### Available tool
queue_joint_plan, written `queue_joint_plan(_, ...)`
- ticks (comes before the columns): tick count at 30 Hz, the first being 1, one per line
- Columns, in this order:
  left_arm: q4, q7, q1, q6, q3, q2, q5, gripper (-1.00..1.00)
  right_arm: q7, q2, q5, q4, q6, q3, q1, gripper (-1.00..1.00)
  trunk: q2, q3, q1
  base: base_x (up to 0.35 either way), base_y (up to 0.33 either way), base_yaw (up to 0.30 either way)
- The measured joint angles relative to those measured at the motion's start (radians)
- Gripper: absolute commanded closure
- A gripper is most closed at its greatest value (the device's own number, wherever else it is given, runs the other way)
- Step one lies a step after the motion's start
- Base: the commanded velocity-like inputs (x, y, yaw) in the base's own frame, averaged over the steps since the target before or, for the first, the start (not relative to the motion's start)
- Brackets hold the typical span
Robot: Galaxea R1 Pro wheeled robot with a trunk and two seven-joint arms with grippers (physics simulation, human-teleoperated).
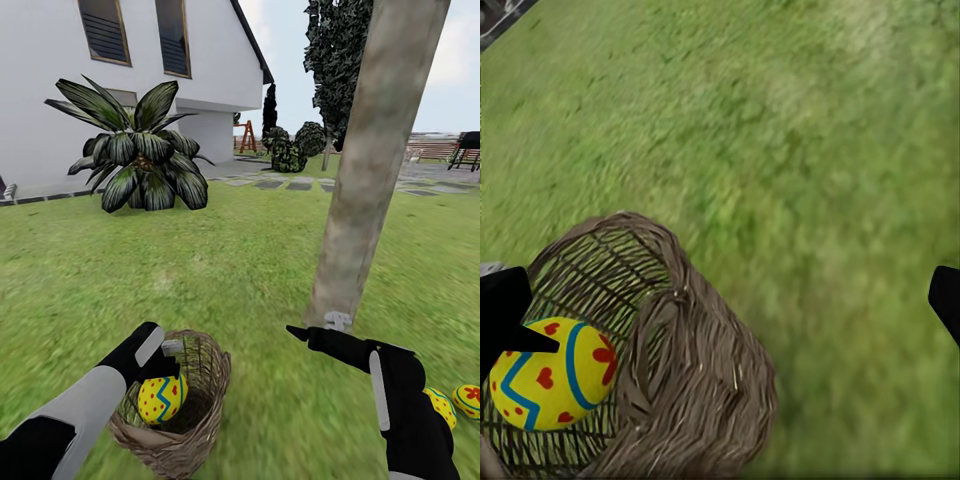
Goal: Take the three Easter eggs out of the wicker basket on the lawn in the garden, then place them on the lawn next to a single tree (choose any tree) so that all three eggs are next to the same tree and none are left in the basket.
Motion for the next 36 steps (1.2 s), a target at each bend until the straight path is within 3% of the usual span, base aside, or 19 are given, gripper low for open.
queue_joint_plan(21,-0.004,0.0,0.0,0.0,-0.001,0.0,0.0,1.0,0.0,0.0,0.0,0.0,0.0,0.0,0.0,-1.0,0.004,0.073,-0.009,-0.002,0.0,0.0)
queue_joint_plan(30,-0.13,0.0,0.001,0.0,-0.001,0.0,-0.002,1.0,0.0,0.0,-0.001,0.0,0.0,0.0,0.0,-1.0,0.007,0.108,-0.013,0.0,0.0,0.0)
queue_joint_plan(36,-0.141,0.0,0.0,0.001,-0.001,0.001,-0.003,1.0,0.0,-0.001,0.0,0.0,0.0,0.0,0.0,-1.0,0.049,0.127,-0.036,0.0,0.0,0.0)
